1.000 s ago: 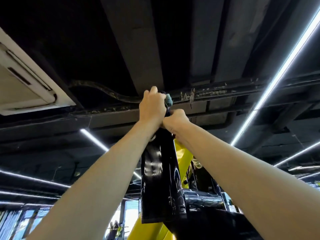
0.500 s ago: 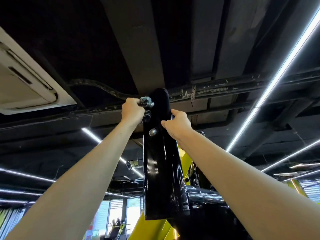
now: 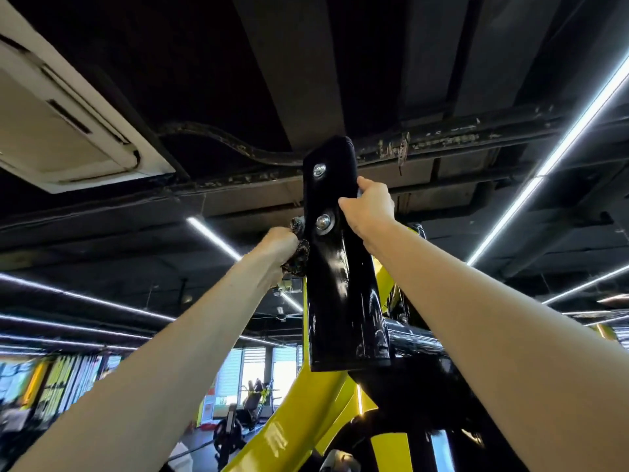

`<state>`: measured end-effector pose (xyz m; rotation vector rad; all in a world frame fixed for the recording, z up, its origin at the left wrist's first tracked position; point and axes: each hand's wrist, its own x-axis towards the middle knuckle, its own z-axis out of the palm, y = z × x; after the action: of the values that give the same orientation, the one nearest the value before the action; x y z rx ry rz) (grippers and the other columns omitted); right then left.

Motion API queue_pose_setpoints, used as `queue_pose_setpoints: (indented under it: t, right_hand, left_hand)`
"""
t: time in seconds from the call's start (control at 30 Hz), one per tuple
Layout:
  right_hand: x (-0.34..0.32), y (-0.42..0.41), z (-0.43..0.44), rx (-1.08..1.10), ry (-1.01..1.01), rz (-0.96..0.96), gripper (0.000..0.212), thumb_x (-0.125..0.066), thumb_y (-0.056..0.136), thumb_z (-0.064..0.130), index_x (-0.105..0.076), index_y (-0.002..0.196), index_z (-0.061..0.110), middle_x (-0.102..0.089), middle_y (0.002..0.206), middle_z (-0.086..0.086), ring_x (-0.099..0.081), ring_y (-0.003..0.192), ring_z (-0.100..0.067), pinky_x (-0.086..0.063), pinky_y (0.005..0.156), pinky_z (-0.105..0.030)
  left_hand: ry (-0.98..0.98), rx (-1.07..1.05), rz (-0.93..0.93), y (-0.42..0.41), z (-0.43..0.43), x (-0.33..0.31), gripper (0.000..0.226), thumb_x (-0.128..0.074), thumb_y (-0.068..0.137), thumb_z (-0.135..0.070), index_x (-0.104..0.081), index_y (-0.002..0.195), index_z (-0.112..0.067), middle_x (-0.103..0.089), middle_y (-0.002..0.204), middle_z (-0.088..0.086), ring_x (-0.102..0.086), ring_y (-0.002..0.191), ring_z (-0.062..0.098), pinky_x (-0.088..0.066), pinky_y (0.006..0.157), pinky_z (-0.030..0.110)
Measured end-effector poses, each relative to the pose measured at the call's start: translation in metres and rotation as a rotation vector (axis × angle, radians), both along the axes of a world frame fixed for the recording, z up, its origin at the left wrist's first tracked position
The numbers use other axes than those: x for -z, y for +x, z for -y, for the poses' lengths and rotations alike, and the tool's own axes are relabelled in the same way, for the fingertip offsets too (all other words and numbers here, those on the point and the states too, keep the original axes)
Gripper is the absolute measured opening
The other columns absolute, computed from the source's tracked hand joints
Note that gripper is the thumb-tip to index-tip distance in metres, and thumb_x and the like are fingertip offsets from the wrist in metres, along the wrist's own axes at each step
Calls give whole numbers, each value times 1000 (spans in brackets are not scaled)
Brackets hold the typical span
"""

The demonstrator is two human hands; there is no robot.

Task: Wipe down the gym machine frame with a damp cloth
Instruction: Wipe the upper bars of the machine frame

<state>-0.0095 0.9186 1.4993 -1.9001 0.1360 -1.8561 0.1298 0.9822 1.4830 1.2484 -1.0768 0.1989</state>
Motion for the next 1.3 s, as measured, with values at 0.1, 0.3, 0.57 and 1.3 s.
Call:
queue_pose_setpoints:
  t: [0.1,0.3,0.57,1.3]
  right_hand:
    - [7,-4,-5,-27,3,-25,60,-57,94,17,-34,149,12,-50,140,-14,-42,132,-32,-35,110,-46]
    - [46,-24,-3,-222,344,-74,42,-53,93,53,-61,94,12,-54,84,-2,-51,73,-18,-46,67,-30]
    - [99,-32,32,-229,238,-342,20,-47,97,12,-63,101,3,-58,84,-5,-55,73,-19,-53,74,-36]
    - [125,-40,37,-130,38,-308,31,-49,87,4,-72,107,9,-67,95,-15,-64,91,-33,-53,72,-29]
  left_hand:
    - [94,118,-89,-7,-1,51,21,-48,97,-11,-61,81,-8,-60,68,8,-54,55,19,-43,50,25]
    - [111,-70,-101,-16,-9,98,20,-44,95,0,-62,103,1,-67,97,22,-60,68,23,-46,55,23]
    - [-204,-739,826,-80,-17,140,21,-46,87,11,-62,102,9,-43,91,10,-43,80,22,-41,66,34]
    - [47,-683,1324,-94,-37,95,43,-55,82,12,-68,117,-7,-44,88,14,-48,76,29,-50,63,46]
